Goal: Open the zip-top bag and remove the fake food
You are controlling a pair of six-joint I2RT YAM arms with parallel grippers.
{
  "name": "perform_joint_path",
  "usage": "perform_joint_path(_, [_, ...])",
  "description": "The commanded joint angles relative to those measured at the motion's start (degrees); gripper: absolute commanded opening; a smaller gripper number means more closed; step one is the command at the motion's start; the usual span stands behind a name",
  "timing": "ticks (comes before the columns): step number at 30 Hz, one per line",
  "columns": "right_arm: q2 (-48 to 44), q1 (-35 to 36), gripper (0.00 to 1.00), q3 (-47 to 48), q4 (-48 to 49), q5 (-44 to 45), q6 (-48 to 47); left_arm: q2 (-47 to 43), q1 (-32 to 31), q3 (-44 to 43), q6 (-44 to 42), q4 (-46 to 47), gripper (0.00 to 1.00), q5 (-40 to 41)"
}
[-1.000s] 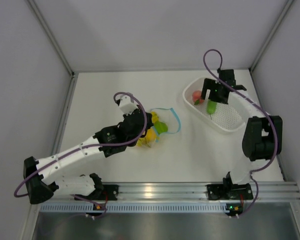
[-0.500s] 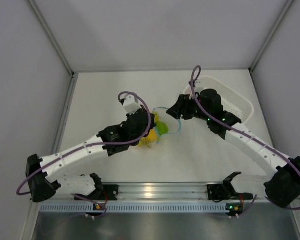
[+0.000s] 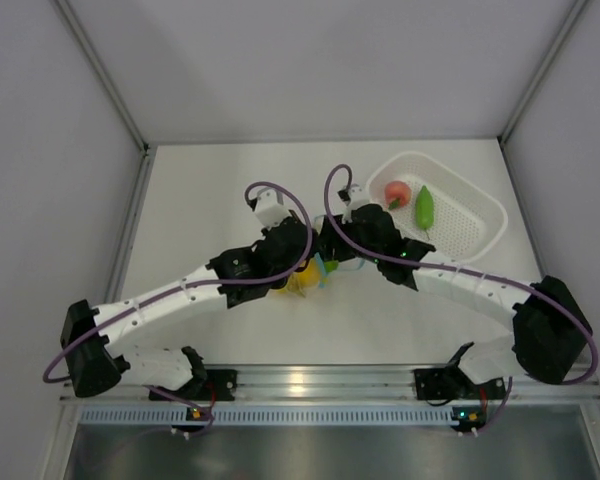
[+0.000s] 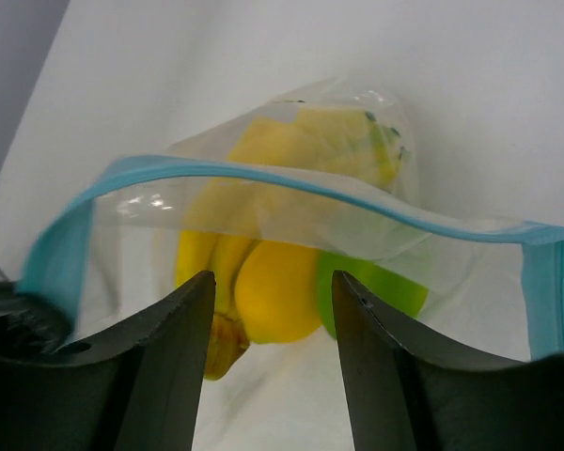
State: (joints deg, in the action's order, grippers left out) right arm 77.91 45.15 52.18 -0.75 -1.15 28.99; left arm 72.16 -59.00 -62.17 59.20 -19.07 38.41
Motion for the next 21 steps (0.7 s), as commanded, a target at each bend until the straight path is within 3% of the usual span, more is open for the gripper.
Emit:
perform_joint_path(1, [2.24,1.17,0.54,-3.31,11.72,7.28,-3.06,0.61,-0.06,-2.34,1.88,2.55,0.0,-0.79])
perform_joint_path(6, [8.39,1.08,0.58,-6.22,18.42,11.34,-4.47,1.31,-0.06,-2.16,2.23,2.46,0.0,-1.32])
perform_joint_path(16, [19.02,0.91,0.71,-5.6,19.39,10.99,-4.38,0.7,0.03,-0.41,1.97,2.46,0.0,-1.67])
perform_joint_path(21, [22.19,0.65,0.72,-5.43,19.13,11.17,-4.56,0.26,0.03,0.73,2.06,2.37,0.0,-1.59])
